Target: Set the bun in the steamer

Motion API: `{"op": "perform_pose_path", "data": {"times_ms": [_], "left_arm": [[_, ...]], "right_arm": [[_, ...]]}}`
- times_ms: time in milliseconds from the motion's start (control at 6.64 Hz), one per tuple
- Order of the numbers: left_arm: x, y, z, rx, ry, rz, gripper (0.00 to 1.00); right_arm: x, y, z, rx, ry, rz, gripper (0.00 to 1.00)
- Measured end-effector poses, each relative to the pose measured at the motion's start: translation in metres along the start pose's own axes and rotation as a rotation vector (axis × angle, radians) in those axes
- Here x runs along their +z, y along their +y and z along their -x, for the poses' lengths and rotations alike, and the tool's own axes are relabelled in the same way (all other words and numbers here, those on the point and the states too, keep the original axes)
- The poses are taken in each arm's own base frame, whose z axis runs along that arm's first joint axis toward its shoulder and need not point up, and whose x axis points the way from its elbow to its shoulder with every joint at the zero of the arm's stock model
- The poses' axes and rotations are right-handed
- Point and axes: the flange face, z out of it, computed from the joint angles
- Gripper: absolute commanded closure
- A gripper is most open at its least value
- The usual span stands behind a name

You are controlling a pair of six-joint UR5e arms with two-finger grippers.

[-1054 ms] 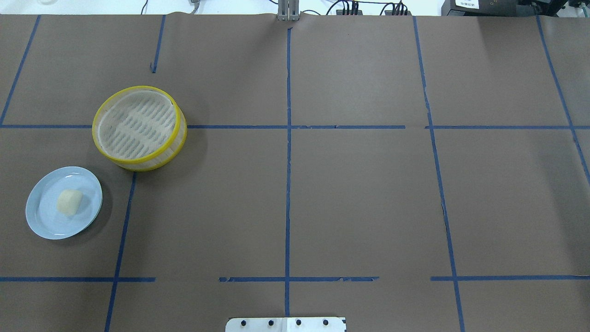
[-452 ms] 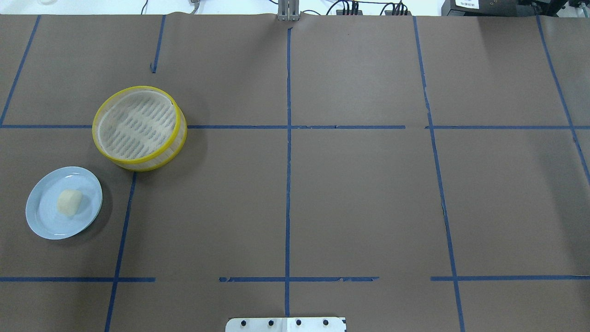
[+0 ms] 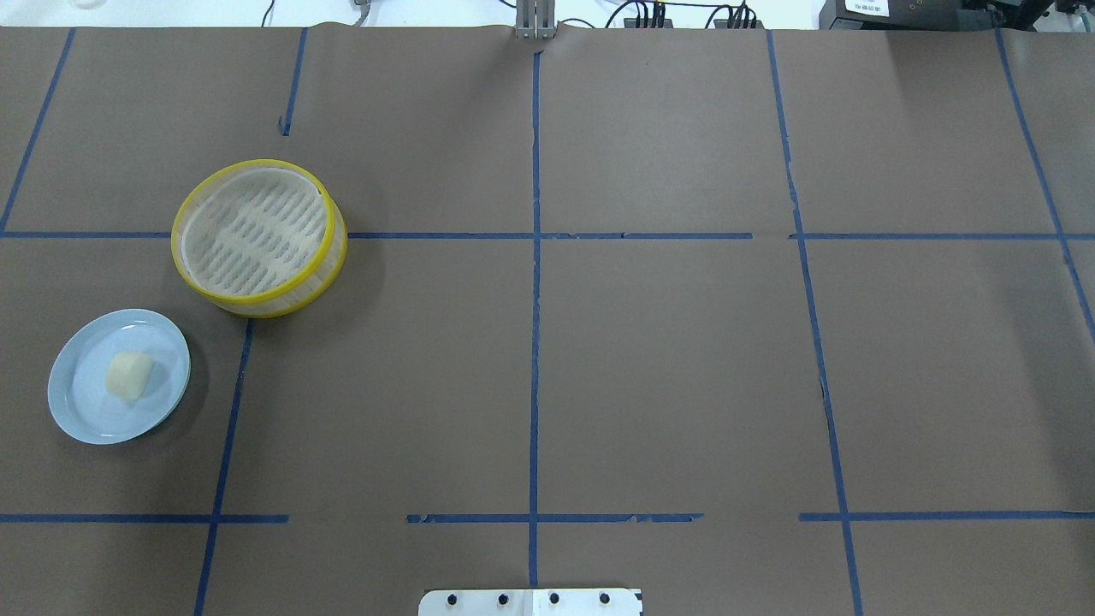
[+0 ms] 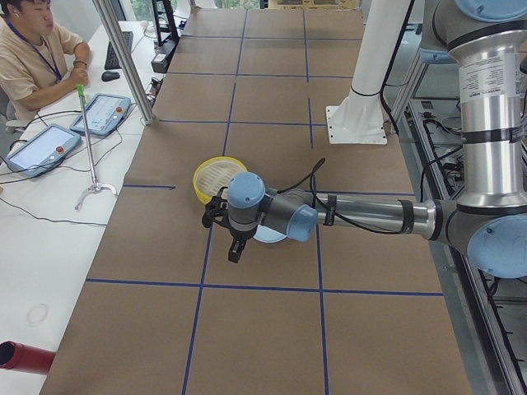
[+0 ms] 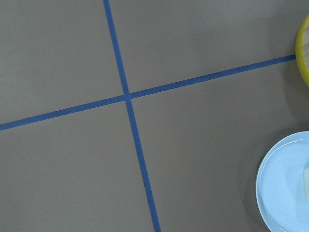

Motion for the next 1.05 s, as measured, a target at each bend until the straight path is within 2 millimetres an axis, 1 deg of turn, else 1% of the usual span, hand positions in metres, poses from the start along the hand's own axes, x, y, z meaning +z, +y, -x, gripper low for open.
{"op": "perform_pose_path", "data": {"times_ms": [151, 301, 452, 602, 753, 1054], "left_arm": [[0.024, -0.005, -0.032, -0.04, 0.034, 0.01, 0.0], [0.042, -0.012, -0.06, -0.082, 0.06, 0.032, 0.01], [0.061, -0.02, -0.088, -0.129, 0.069, 0.055, 0.01], [0.083, -0.026, -0.116, -0.159, 0.046, 0.07, 0.04], [0.104, -0.025, -0.131, -0.164, 0.015, 0.086, 0.06], [0.14, -0.011, -0.147, -0.182, -0.016, 0.143, 0.06]], "right_arm": [[0.0, 0.0, 0.0, 0.0, 0.0, 0.0, 0.0], [0.0, 0.0, 0.0, 0.0, 0.0, 0.0, 0.0], [0.0, 0.0, 0.0, 0.0, 0.0, 0.0, 0.0], [0.0, 0.0, 0.0, 0.0, 0.0, 0.0, 0.0], [0.0, 0.0, 0.0, 0.0, 0.0, 0.0, 0.0], [0.0, 0.0, 0.0, 0.0, 0.0, 0.0, 0.0]]}}
